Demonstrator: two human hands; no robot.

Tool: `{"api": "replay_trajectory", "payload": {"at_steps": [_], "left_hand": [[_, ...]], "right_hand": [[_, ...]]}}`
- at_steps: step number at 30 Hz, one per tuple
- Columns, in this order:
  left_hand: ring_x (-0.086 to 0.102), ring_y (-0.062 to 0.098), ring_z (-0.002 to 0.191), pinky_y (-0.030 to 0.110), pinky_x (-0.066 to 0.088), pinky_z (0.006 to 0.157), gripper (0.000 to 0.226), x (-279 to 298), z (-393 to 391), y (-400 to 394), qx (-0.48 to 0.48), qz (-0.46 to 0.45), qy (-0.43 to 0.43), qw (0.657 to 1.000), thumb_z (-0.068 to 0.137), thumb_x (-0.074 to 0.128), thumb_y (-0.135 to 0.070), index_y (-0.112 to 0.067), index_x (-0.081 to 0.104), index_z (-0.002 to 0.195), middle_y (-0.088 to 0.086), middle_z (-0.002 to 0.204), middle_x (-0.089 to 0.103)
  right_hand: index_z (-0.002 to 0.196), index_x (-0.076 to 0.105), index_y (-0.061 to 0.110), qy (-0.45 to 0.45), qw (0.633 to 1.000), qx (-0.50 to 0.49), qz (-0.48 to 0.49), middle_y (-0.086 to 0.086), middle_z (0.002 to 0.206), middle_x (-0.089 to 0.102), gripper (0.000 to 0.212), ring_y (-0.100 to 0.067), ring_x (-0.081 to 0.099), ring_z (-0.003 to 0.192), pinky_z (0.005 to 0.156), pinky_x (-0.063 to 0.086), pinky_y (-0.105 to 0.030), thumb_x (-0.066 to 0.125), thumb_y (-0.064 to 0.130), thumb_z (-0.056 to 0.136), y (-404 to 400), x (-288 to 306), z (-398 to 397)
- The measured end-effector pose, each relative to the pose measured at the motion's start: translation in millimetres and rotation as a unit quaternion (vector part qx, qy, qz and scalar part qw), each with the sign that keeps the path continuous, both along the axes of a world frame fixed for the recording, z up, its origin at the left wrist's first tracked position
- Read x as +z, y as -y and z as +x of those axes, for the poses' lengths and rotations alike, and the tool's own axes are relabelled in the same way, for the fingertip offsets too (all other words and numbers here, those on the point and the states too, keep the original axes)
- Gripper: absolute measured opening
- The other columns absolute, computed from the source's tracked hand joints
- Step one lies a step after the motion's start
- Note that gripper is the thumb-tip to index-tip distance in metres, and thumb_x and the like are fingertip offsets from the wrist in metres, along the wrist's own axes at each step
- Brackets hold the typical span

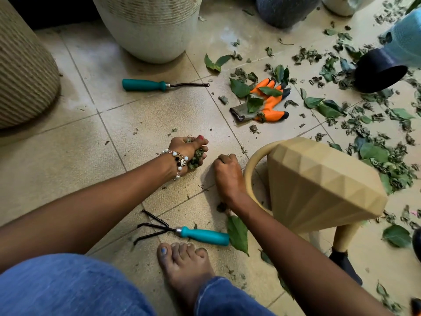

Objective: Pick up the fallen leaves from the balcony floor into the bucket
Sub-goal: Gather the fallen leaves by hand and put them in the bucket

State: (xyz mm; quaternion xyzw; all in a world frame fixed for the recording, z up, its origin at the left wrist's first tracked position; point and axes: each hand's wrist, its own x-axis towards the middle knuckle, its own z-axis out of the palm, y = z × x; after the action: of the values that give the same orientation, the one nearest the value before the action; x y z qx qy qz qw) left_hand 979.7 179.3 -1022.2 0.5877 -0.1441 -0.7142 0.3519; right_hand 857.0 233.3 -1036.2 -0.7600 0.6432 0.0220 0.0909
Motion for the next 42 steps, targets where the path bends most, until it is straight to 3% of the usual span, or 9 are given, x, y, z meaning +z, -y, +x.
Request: {"api": "replay_trajectory", "payload": {"at_steps": [5,9,15,18,21,23,29,34,42], "left_hand": [[0.052,0.013,0.04,0.016,0.039,0.038,0.025,1.9,-0.8,-3.5,-0.02,0.0,0.018,1.0,0.093,0.063,-0.024,-0.001,0.064,0.084,0.012,0.072,0.062],[0.056,0.019,0.046,0.024,0.047,0.049,0.03,0.3,2.9,-2.0,-0.064,-0.021,0.062,0.996,0.09,0.066,-0.035,-0.007,0.066,0.08,0.011,0.067,0.062],[0.058,0.015,0.042,0.022,0.049,0.044,0.034,6.1,-0.1,-2.0,-0.037,-0.001,-0.015,0.999,0.09,0.063,-0.038,-0.004,0.067,0.091,0.007,0.055,0.065],[0.064,0.023,0.062,0.032,0.056,0.058,0.032,2.6,-4.0,2.6,-0.009,0.002,-0.02,1.0,0.085,0.07,-0.034,-0.004,0.062,0.081,0.009,0.068,0.065],[0.067,0.029,0.079,0.041,0.057,0.075,0.031,0.2,-5.8,6.7,-0.002,-0.004,0.018,1.0,0.081,0.077,-0.028,-0.003,0.06,0.086,0.013,0.081,0.068],[0.068,0.025,0.068,0.036,0.057,0.065,0.04,1.8,-6.1,7.5,0.005,0.001,0.02,1.0,0.079,0.079,-0.024,0.0,0.058,0.104,0.015,0.082,0.07],[0.058,0.015,0.042,0.023,0.049,0.042,0.028,21.6,14.0,13.9,-0.043,0.012,0.07,0.997,0.087,0.069,-0.012,0.011,0.063,0.103,0.015,0.072,0.066],[0.062,0.014,0.05,0.025,0.05,0.044,0.027,68.1,30.1,43.3,-0.096,-0.011,0.115,0.989,0.085,0.07,-0.017,0.004,0.065,0.102,0.014,0.083,0.069],[0.062,0.015,0.053,0.026,0.05,0.046,0.023,112.8,-19.4,48.7,-0.234,-0.071,0.154,0.957,0.085,0.071,-0.016,0.002,0.064,0.097,0.014,0.083,0.069]], "right_hand": [[0.085,0.072,0.0,0.119,0.992,-0.039,-0.034,-0.015,0.082,0.07,0.014,-0.03,0.063,0.08,0.065,0.046,-0.03,0.069,-0.007,0.073,13.8,-3.4,-2.9],[0.087,0.074,0.015,0.434,0.866,-0.245,0.051,0.002,0.084,0.074,0.015,-0.009,0.07,0.078,0.076,0.055,-0.019,0.072,0.002,0.08,28.2,26.6,-0.1],[0.116,0.068,0.007,0.444,0.854,-0.257,0.085,-0.001,0.099,0.07,0.023,0.002,0.063,0.075,0.064,0.047,-0.003,0.058,0.01,0.095,34.2,34.1,3.7],[0.139,0.05,0.02,0.434,0.875,-0.168,0.133,-0.004,0.107,0.067,0.042,-0.019,0.062,0.101,0.097,0.05,-0.034,0.045,0.008,0.099,35.3,29.7,6.3],[0.151,0.021,0.035,0.477,0.848,-0.132,0.191,-0.013,0.106,0.068,0.064,-0.027,0.06,0.111,0.101,0.044,-0.044,0.04,0.005,0.098,36.1,29.5,1.3],[0.151,0.025,0.03,0.513,0.822,-0.183,0.167,-0.014,0.127,0.063,0.06,-0.026,0.059,0.117,0.101,0.044,-0.045,0.04,0.002,0.099,35.9,32.4,-4.6],[0.133,0.049,0.009,0.132,0.98,-0.084,0.123,-0.018,0.14,0.045,0.049,-0.036,0.04,0.132,0.109,0.037,-0.046,0.049,-0.007,0.087,13.1,6.3,-4.4],[0.149,0.025,0.013,0.059,0.982,-0.095,0.15,-0.021,0.159,0.002,0.059,-0.044,0.001,0.145,0.117,0.019,-0.057,0.037,-0.003,0.093,-13.9,-4.8,-0.5],[0.132,0.051,0.006,0.034,0.995,-0.019,0.091,-0.016,0.13,0.05,0.042,-0.029,0.04,0.122,0.098,0.04,-0.038,0.061,0.01,0.091,-22.3,13.6,-12.0]]}}
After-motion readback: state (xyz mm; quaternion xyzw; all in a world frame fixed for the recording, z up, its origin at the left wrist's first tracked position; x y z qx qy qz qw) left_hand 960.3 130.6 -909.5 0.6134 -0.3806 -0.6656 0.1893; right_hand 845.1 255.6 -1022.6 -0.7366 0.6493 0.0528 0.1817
